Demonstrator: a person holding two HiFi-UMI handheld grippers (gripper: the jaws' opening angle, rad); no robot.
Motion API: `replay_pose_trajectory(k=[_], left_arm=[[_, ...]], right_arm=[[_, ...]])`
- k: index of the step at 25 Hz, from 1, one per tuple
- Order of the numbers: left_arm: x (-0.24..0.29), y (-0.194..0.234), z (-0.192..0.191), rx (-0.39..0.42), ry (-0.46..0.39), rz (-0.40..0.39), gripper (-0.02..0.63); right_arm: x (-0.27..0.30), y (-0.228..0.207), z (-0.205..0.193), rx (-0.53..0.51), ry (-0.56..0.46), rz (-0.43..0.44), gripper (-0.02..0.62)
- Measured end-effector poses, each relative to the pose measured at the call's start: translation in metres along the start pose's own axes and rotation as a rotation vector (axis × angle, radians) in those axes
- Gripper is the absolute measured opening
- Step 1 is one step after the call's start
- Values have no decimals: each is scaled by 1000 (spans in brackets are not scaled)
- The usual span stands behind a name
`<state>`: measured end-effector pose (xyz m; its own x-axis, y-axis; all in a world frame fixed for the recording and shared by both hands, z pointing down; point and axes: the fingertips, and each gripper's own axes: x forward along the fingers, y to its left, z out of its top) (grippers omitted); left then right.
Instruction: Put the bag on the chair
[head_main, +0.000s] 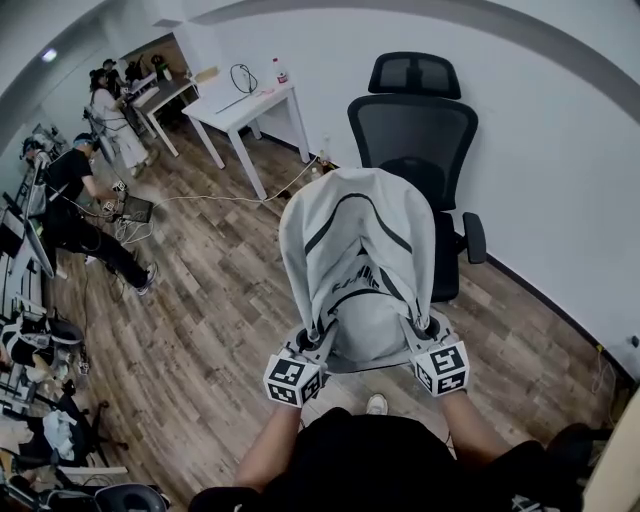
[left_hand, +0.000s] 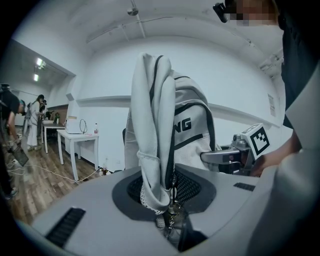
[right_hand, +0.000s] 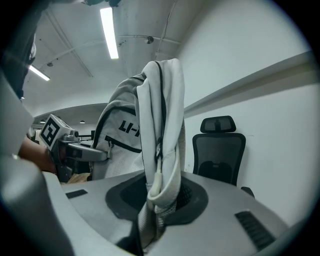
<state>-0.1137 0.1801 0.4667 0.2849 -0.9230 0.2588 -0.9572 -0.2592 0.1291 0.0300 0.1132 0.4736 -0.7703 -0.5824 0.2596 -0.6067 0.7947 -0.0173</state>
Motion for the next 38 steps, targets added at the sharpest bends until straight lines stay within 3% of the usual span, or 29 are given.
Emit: replay_pose_trajectory(k=[12,26,38], left_arm=[[39,26,-4,-46,19,-31,97],[105,114,26,-66,56,-101,97],[147,159,36,-64,72,-237,97]], right_arm=[[37,-23,-4,22,38,-32,87],[135,-50,23,50,51,-70,87],[179,-65,31,68,85,-136,87]])
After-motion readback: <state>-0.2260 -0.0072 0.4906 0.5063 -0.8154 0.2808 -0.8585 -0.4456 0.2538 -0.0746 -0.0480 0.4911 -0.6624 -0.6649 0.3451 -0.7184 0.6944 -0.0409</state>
